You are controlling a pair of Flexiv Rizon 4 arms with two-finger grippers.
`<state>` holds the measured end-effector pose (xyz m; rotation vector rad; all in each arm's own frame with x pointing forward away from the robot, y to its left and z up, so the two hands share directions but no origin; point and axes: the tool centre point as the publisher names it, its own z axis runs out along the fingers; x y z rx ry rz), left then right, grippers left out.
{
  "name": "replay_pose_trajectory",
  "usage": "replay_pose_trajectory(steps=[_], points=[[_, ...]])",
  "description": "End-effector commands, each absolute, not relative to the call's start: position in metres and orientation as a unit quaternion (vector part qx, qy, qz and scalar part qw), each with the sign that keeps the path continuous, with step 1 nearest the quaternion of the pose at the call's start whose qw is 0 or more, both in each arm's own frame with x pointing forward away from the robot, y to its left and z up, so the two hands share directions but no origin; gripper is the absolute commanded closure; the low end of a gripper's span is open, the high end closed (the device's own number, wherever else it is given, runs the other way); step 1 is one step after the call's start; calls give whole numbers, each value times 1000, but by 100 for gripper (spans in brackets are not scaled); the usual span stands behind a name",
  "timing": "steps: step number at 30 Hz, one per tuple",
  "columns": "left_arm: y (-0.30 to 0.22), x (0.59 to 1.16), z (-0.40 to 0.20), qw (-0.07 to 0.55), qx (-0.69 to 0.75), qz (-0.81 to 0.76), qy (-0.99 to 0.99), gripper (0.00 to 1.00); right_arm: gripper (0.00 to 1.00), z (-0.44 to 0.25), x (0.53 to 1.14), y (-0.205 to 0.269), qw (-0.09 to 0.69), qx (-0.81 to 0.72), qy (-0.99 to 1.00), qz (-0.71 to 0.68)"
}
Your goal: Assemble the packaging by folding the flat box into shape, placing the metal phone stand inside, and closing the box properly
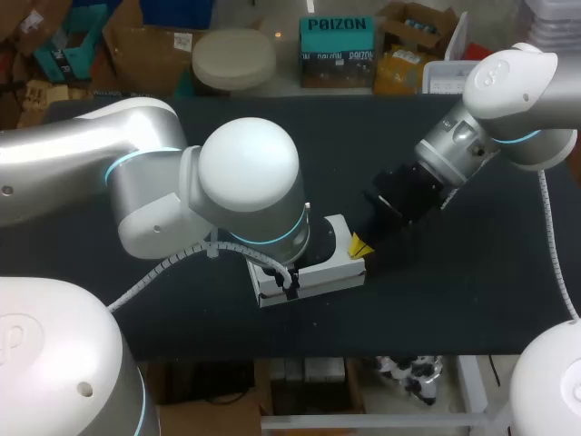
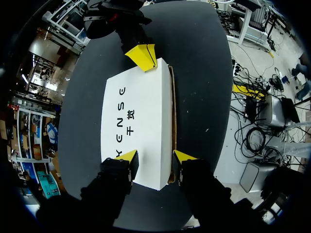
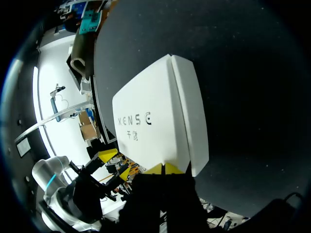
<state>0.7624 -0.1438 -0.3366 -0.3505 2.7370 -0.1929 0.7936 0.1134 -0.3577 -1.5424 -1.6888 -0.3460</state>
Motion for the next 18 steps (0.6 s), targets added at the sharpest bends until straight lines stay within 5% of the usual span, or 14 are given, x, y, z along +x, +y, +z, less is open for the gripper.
replay_pose_trajectory(steps=[1, 4, 6, 18], points=[[-121, 757, -323, 184, -123, -125, 967, 60, 100, -358, 795, 115, 404, -610, -669, -134], [-116, 758, -319, 176, -130, -151, 964, 72, 100, -358, 796, 116, 403, -610, -669, -134], [-112, 760, -318, 164, -140, -175, 961, 100, 100, -358, 796, 116, 403, -610, -669, -134], [-111, 772, -335, 85, -172, -223, 956, 100, 100, -359, 795, 118, 403, -610, -669, -132]])
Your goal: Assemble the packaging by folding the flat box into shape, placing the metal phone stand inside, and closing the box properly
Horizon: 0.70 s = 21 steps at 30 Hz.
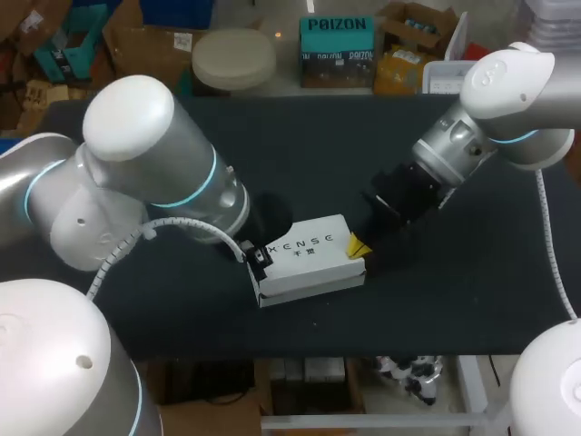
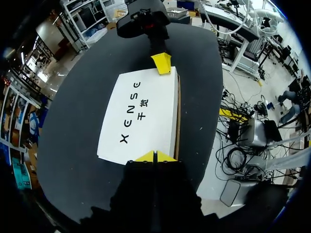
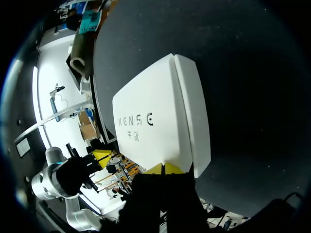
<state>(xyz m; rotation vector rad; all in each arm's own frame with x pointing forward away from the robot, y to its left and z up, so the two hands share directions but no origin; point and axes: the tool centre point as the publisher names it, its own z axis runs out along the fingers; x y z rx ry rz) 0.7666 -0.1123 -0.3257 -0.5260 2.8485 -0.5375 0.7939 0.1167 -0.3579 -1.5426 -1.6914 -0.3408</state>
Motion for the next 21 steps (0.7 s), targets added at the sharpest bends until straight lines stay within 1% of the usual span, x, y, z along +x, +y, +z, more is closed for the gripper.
replay_pose_trajectory(steps=[1, 7, 21], points=[[-112, 771, -338, 78, -171, -226, 956, 100, 100, -359, 795, 118, 403, -610, -669, -132], [-118, 767, -347, 62, -167, -231, 956, 100, 100, -360, 795, 118, 403, -610, -669, -132], [-121, 763, -355, 53, -167, -224, 959, 100, 100, -362, 795, 117, 404, -610, -669, -131]])
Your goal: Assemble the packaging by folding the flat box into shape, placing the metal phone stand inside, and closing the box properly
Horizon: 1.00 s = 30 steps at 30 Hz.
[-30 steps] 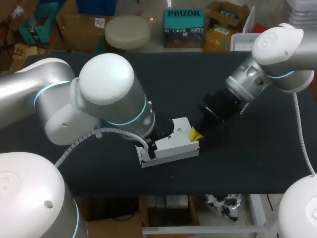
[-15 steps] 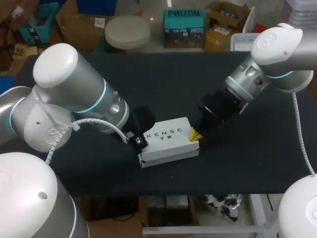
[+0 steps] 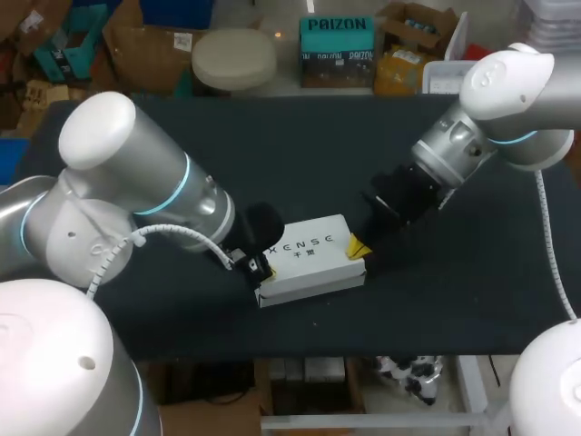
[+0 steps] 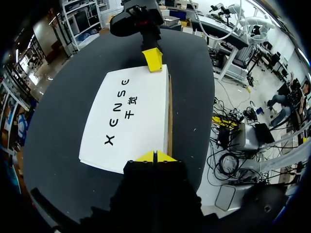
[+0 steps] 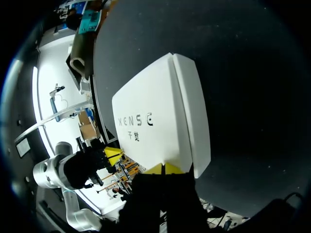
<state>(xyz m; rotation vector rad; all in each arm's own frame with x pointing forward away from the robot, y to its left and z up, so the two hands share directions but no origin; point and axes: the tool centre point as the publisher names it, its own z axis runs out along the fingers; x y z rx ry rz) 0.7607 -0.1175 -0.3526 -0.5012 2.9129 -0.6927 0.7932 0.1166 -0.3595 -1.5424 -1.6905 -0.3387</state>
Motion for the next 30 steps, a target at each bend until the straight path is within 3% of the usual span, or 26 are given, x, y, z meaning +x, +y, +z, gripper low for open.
replay_pose_trajectory(steps=[1, 30], points=[[-121, 763, -355, 53, -167, -223, 959, 100, 100, -362, 795, 117, 404, -610, -669, -131], [-117, 766, -379, 55, -182, -216, 958, 100, 100, -388, 790, 115, 408, -617, -663, -118]])
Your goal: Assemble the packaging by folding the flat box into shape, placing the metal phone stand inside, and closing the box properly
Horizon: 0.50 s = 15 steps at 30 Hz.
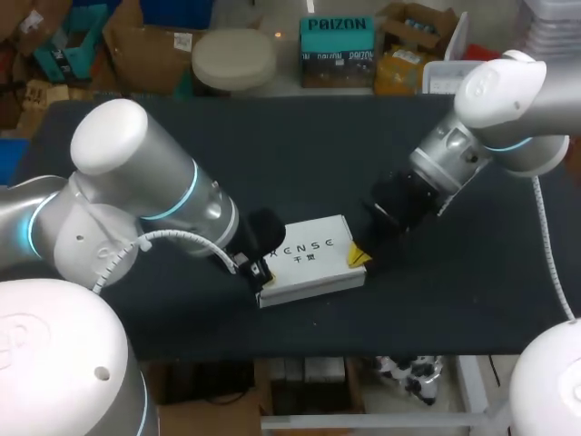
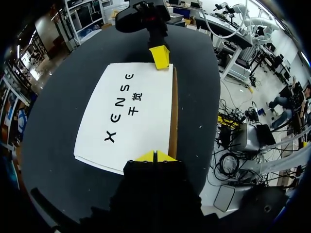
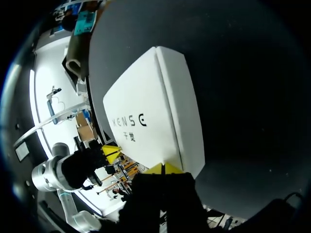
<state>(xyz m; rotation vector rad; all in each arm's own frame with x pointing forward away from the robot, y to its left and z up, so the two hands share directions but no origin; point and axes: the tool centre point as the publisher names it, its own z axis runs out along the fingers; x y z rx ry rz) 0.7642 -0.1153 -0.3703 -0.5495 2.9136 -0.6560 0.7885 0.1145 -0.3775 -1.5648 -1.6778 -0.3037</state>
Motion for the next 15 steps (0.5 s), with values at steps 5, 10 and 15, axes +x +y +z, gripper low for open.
replay_pose_trajectory(steps=[5, 10, 15], points=[[-117, 764, -382, 56, -180, -219, 957, 100, 100, -392, 789, 114, 411, -618, -660, -117], [-116, 762, -387, 53, -182, -229, 955, 100, 100, -393, 790, 113, 412, -619, -659, -117], [-116, 759, -367, 78, -174, -238, 952, 100, 100, -379, 789, 113, 407, -615, -663, -129]])
